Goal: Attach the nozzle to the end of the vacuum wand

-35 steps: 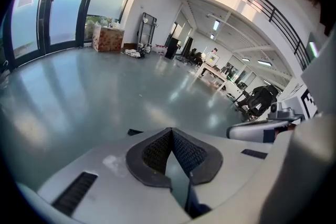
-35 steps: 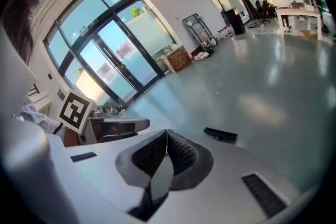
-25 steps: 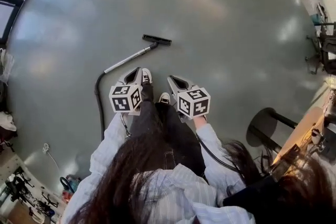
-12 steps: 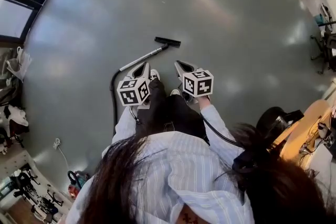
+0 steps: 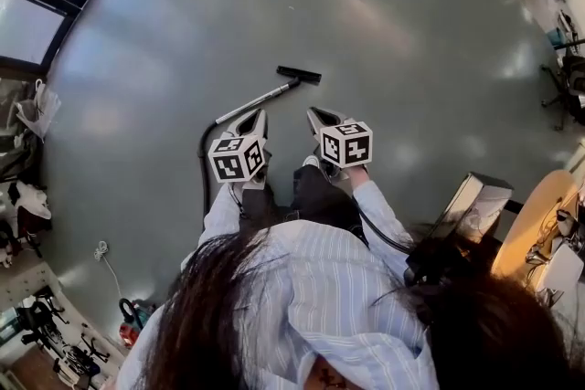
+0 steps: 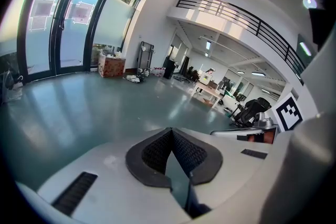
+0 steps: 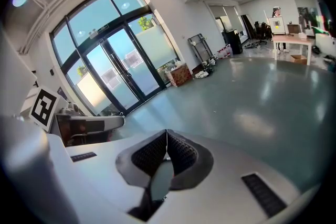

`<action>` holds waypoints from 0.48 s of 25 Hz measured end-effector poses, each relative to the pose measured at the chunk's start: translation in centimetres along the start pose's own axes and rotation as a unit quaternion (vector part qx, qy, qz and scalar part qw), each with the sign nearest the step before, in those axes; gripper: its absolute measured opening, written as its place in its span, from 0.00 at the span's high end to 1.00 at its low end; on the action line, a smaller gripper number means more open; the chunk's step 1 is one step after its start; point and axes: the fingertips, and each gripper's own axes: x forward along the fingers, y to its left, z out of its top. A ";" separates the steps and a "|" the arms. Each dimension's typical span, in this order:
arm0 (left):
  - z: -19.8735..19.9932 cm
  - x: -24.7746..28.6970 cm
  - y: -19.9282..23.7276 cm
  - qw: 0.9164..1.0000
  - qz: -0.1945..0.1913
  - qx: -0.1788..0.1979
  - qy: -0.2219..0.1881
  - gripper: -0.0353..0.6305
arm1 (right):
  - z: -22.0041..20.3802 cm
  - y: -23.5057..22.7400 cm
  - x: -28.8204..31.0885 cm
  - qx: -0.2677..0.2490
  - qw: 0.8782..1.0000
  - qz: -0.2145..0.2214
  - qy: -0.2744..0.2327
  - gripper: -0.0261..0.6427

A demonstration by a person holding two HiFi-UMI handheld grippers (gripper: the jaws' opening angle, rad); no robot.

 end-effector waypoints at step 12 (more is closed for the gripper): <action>-3.6 -9.4 8.1 0.998 -0.036 0.049 0.016 0.94 | -4.1 11.6 2.7 0.019 0.999 -0.015 -0.035 0.95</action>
